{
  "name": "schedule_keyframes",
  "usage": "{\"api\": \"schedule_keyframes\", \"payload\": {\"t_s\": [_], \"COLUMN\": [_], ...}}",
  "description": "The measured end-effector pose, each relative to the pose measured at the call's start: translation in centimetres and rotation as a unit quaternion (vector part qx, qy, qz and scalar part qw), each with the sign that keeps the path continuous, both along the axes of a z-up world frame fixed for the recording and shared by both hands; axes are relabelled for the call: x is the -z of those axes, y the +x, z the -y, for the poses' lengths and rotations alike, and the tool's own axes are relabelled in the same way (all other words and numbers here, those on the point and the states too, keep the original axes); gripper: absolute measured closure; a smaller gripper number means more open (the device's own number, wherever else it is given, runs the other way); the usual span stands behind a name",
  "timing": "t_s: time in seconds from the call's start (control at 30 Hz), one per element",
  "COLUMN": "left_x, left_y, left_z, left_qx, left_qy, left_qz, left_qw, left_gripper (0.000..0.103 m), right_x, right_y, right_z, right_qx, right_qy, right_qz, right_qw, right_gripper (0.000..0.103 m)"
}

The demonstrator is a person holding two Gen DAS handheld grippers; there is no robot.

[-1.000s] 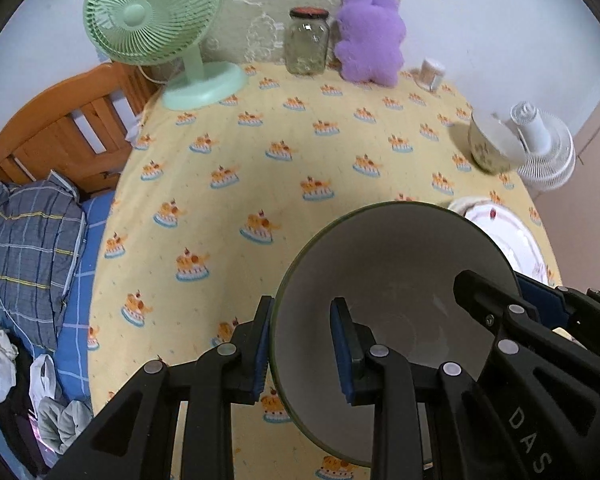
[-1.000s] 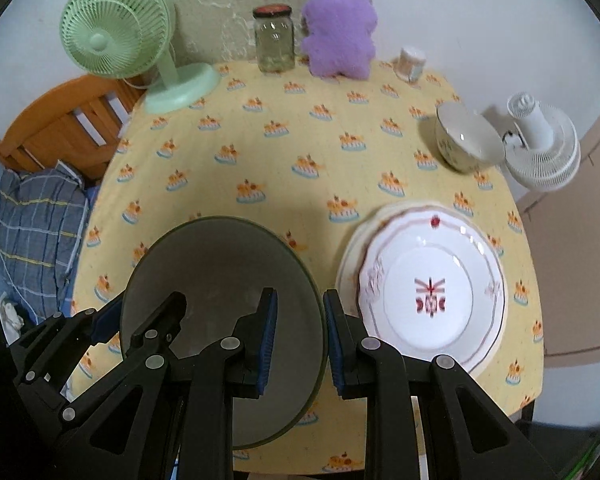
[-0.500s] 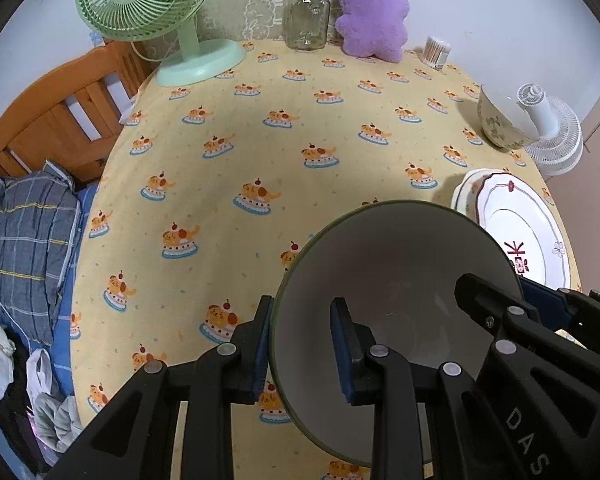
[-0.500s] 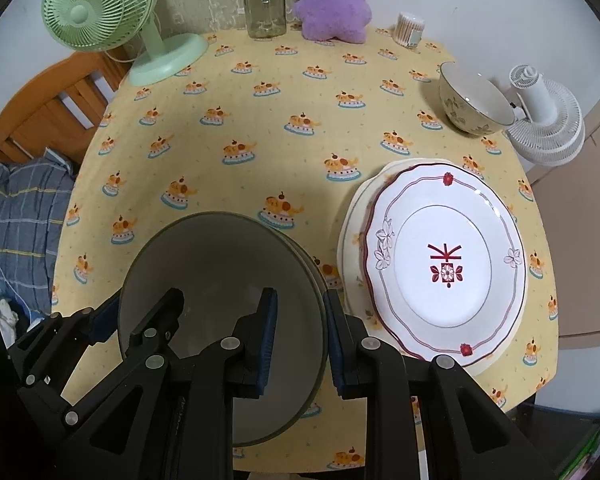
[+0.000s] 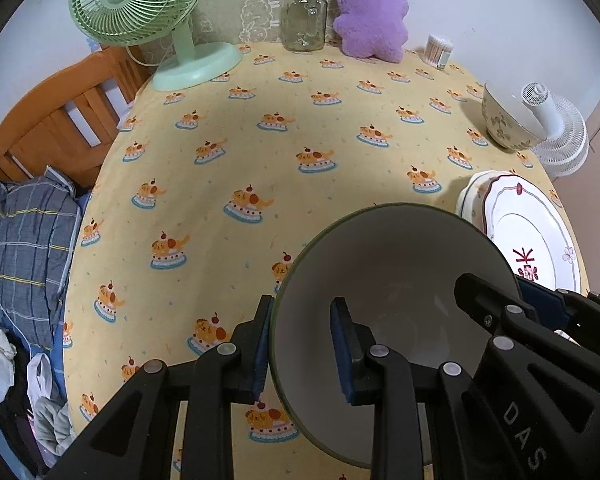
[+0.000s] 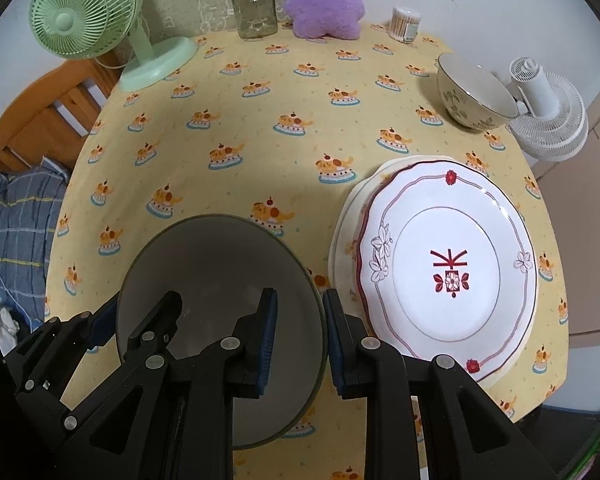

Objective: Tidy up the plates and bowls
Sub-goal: 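Lower the bowls onto the tablecloth beside the plate stack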

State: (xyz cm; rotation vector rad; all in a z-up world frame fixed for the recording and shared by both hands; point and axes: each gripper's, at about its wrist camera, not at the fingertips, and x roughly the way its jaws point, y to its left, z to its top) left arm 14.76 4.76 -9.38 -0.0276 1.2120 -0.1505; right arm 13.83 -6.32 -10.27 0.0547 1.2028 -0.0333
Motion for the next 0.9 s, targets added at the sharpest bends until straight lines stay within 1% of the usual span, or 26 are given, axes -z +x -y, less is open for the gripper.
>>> {"api": "schedule_keyframes", "payload": {"t_s": [0.03,0.07,0.1,0.23,0.3,0.33,0.37,0.4,0.5,0.57,0.63,0.73,0.77,0.83,0.9], "left_x": [0.0,0.0,0.0,-0.1,-0.4,-0.7,-0.9,-1.1,-2.0,-2.7,-3.7,-5.4,-5.9,-7.1,-8.1], "left_y": [0.0,0.0,0.0,-0.1,-0.3,-0.4,-0.4,-0.5,-0.8,-0.9,-1.1,-1.5,-1.5,-1.6,-1.8], "left_z": [0.0,0.1,0.0,0.1,0.0,0.0,0.0,0.1,0.1,0.0,0.0,0.1,0.1,0.5,0.9], "left_qx": [0.000,0.002,0.005,0.009,0.007,0.008,0.009,0.010,0.012,0.010,0.009,0.014,0.016,0.021,0.023], "left_qy": [0.002,-0.001,-0.006,-0.007,-0.008,-0.006,-0.004,-0.002,-0.003,-0.004,-0.003,-0.017,-0.020,-0.025,-0.026], "left_qz": [0.001,-0.001,-0.003,0.000,0.006,0.008,0.010,0.013,0.021,0.026,0.034,0.050,0.054,0.060,0.070], "left_qw": [1.0000,1.0000,1.0000,0.9999,0.9999,0.9999,0.9999,0.9999,0.9997,0.9996,0.9994,0.9985,0.9982,0.9976,0.9969], "left_gripper": [0.076,0.069,0.066,0.064,0.062,0.057,0.050,0.047,0.046,0.040,0.040,0.040,0.040,0.040,0.040], "right_x": [0.0,0.0,0.0,-0.2,-0.4,-0.5,-0.7,-0.9,-1.8,-2.5,-3.3,-4.6,-5.0,-5.9,-7.0], "right_y": [0.0,0.0,-0.1,-0.2,-0.2,-0.1,-0.1,-0.1,-0.3,-0.6,-0.8,-1.4,-1.6,-2.0,-2.5], "right_z": [0.0,0.0,0.0,0.3,0.6,0.6,0.6,0.6,0.5,0.6,0.6,0.6,0.6,1.0,1.6], "right_qx": [-0.003,-0.006,-0.011,-0.013,-0.013,-0.013,-0.014,-0.016,-0.015,-0.015,-0.018,-0.023,-0.023,-0.018,-0.009], "right_qy": [0.001,0.002,0.009,0.025,0.038,0.040,0.041,0.039,0.031,0.037,0.042,0.041,0.041,0.042,0.034], "right_qz": [0.003,0.006,0.009,0.013,0.015,0.014,0.016,0.016,0.025,0.032,0.038,0.048,0.051,0.060,0.076], "right_qw": [1.000,1.000,1.000,1.000,0.999,0.999,0.999,0.999,0.999,0.999,0.998,0.998,0.998,0.997,0.997], "right_gripper": [0.076,0.076,0.073,0.073,0.073,0.073,0.073,0.072,0.072,0.072,0.072,0.071,0.071,0.063,0.051]}}
